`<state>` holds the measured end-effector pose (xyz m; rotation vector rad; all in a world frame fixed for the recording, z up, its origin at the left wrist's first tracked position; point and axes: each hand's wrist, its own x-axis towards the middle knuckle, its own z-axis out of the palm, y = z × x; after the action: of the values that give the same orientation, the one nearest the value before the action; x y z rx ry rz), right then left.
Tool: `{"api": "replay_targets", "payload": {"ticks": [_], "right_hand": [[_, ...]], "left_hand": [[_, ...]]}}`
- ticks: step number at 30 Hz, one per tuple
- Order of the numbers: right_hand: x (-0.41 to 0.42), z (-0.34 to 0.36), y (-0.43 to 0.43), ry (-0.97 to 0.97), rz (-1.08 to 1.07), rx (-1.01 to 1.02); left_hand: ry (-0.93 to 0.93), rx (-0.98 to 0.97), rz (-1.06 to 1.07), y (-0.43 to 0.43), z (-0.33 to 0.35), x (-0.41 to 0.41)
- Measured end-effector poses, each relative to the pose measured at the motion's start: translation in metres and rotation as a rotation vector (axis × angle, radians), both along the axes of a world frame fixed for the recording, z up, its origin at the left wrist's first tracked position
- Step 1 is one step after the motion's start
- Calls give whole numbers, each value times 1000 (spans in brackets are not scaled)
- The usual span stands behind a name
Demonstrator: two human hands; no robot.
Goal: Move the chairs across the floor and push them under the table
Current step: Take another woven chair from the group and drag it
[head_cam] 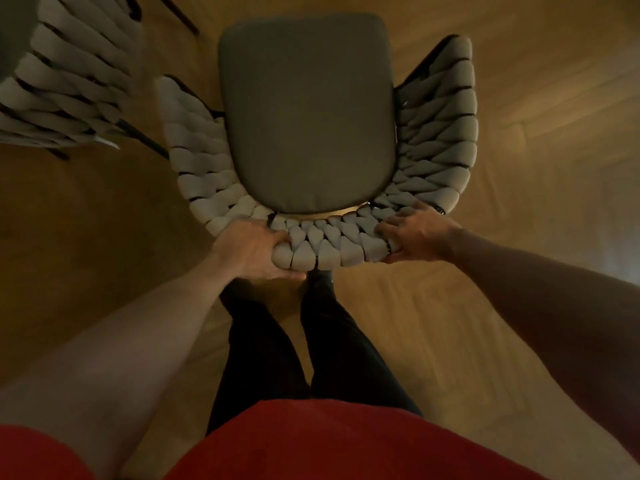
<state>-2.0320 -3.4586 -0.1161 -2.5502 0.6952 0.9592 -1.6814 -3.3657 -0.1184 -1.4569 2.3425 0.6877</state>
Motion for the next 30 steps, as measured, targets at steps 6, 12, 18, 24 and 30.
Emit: {"api": "replay_targets", "payload": {"ticks": [6, 12, 18, 24, 30], "right_hand": [[-9, -26, -16, -77, 90, 2], [-17, -40, -14, -157, 126, -13], [-25, -42, -13, -220, 198, -108], [-35, -28, -14, -260, 211, -175], [-62, -21, -37, -254, 357, -134]], "left_hand": [[60, -73, 72, 5, -20, 1], [-12, 26, 128, 5, -12, -3], [-53, 118, 231, 6, 1, -17], [-222, 19, 349, 35, -2, -56], [-333, 42, 547, 93, -4, -137]]}}
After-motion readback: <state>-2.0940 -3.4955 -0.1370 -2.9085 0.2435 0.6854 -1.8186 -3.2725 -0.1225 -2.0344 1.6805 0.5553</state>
